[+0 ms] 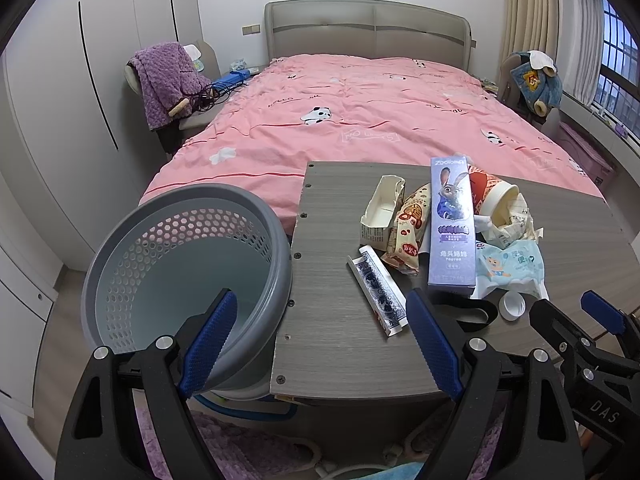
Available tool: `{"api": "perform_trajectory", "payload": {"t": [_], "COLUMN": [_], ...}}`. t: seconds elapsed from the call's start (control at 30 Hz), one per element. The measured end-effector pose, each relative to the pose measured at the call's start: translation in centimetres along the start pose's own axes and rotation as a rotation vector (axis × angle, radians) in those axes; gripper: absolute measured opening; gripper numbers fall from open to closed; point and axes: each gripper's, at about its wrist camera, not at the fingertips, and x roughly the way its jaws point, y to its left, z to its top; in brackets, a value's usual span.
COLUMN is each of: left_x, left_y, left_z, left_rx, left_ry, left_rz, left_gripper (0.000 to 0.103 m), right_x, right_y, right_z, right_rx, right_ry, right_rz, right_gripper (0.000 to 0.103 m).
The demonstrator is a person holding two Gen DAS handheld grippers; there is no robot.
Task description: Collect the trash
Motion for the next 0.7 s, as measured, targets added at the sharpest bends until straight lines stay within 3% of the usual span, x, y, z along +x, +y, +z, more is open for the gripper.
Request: {"api": "perform_trajectory", "payload": {"t": [0.7], "left_x": [0.02], "left_y": [-0.17], "left_z": [-0.02], "left_rx": [0.012], "left_ry": [-0.005], "left_rz": [0.015], "left_gripper": [0.083], "right_x": [-0.29], "right_y": [-0.17], "right_z": [0.02], "right_rx": [-0.007], "right_ry": [-0.01], "right_rz": [-0.026], "right_gripper": [0.097]}}
